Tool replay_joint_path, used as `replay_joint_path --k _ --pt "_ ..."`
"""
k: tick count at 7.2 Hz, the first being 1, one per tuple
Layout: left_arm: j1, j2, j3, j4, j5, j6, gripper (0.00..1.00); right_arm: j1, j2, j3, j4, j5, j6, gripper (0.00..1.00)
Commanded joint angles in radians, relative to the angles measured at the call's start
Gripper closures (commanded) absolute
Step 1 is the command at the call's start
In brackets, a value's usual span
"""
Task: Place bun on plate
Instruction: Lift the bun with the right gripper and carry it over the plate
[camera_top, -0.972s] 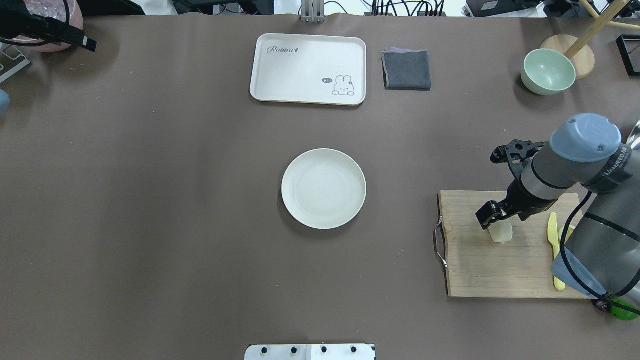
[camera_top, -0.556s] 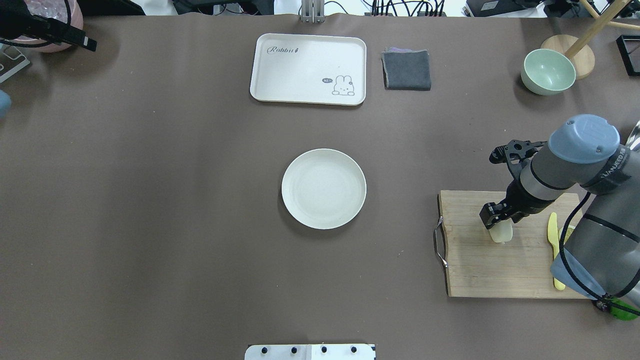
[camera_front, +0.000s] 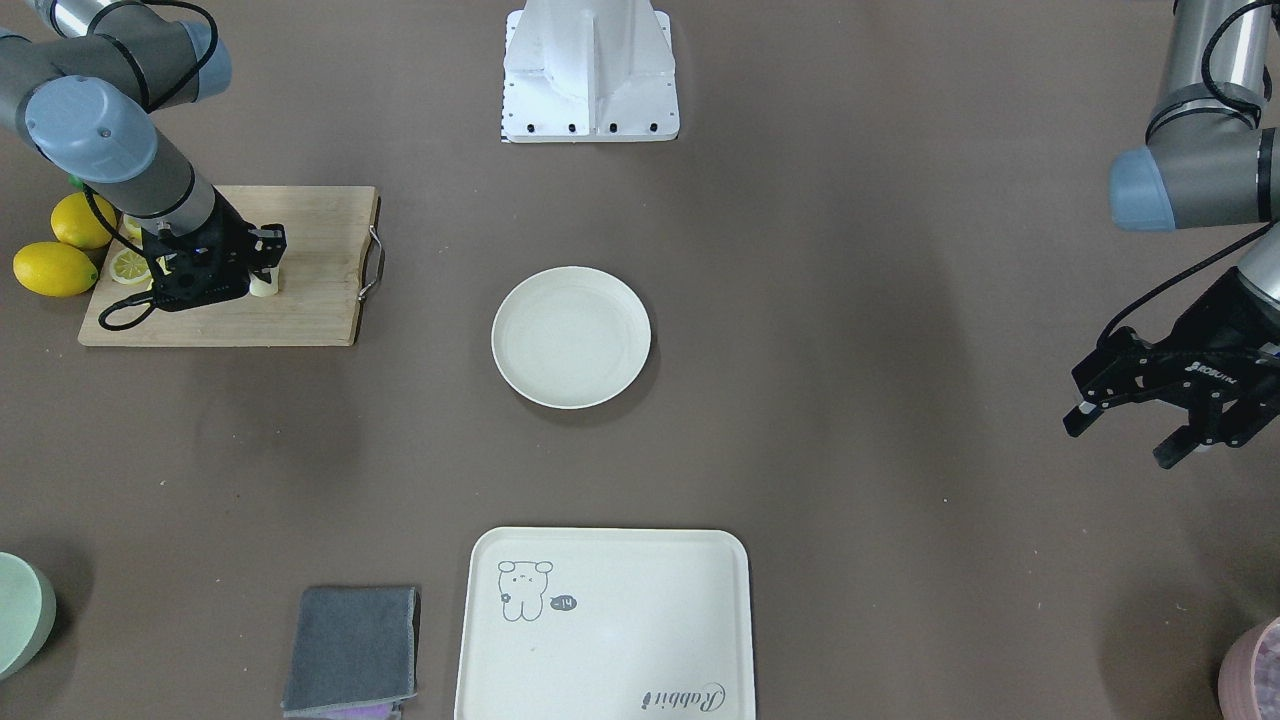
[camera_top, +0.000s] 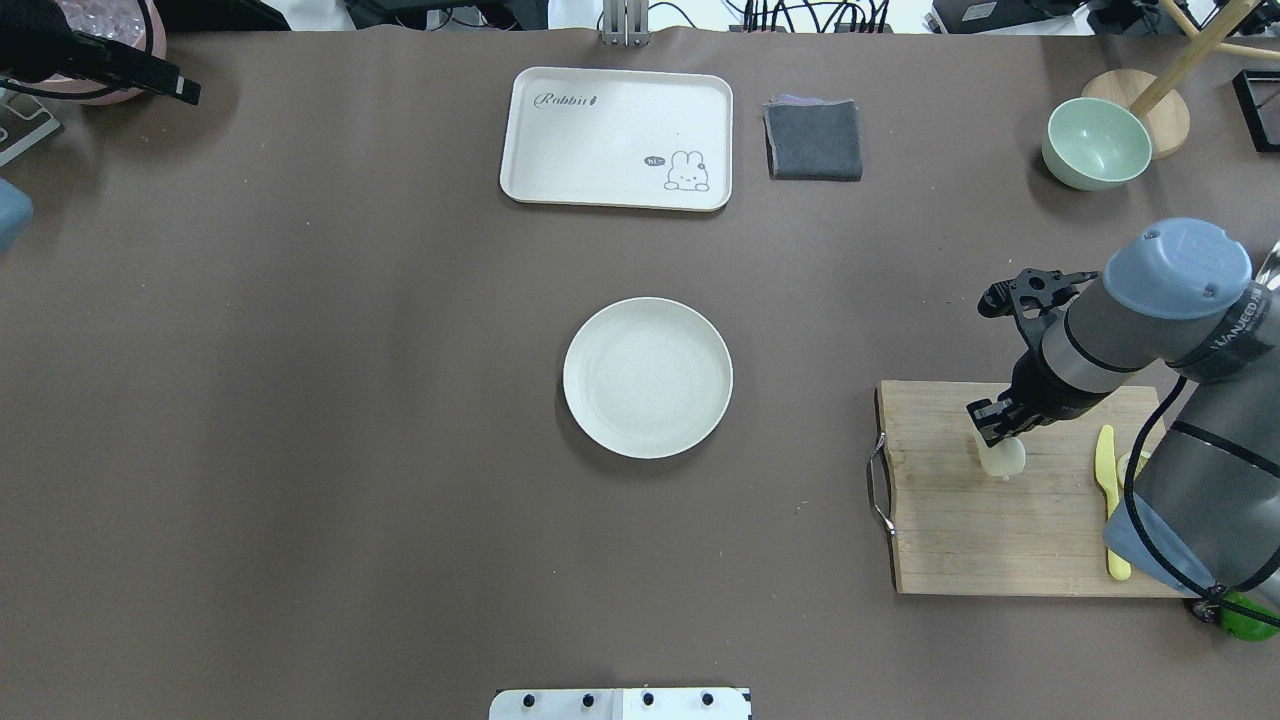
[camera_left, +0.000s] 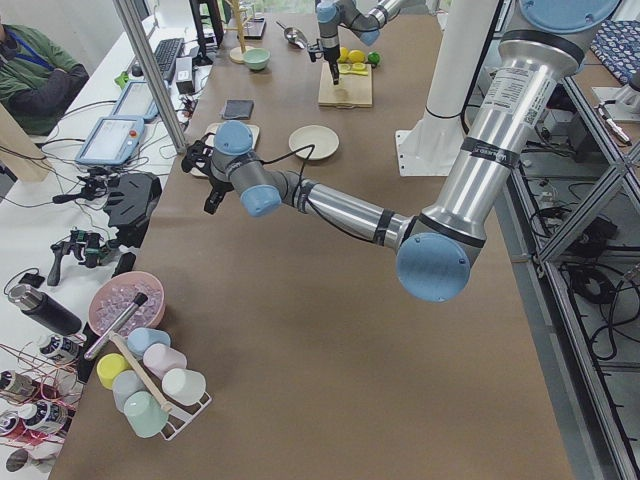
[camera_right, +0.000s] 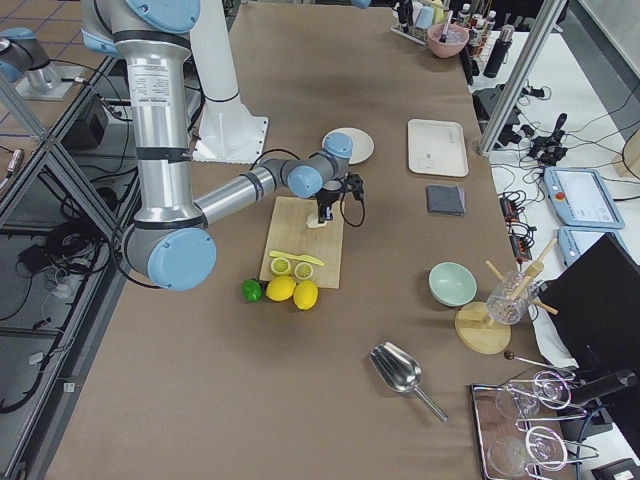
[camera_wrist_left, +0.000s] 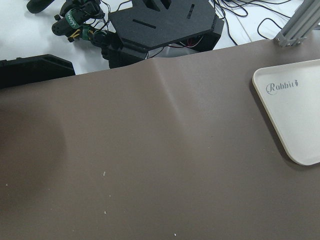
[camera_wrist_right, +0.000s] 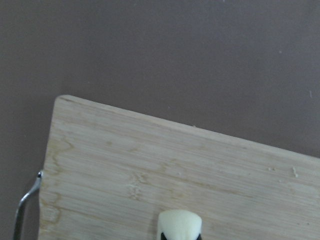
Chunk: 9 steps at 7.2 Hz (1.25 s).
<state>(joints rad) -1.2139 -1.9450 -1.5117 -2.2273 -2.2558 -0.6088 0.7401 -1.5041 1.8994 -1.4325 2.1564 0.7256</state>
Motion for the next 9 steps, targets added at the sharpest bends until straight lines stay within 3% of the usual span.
replay_joint_path --k 1,5,9 --pt "0.001 -0.002 -0.007 -0.002 -0.01 0.0 0.03 0.059 0.057 0.007 -0.005 -0.001 0.0 1.0" --pt "0.008 -0.011 0.016 0.005 -0.079 0.0 0.03 0.139 0.327 -0.064 -0.008 -0.01 0.014 1.0" --pt "0.022 -0.025 0.011 0.0 -0.077 0.0 0.03 0.092 0.493 -0.151 -0.002 -0.02 0.012 1.0"
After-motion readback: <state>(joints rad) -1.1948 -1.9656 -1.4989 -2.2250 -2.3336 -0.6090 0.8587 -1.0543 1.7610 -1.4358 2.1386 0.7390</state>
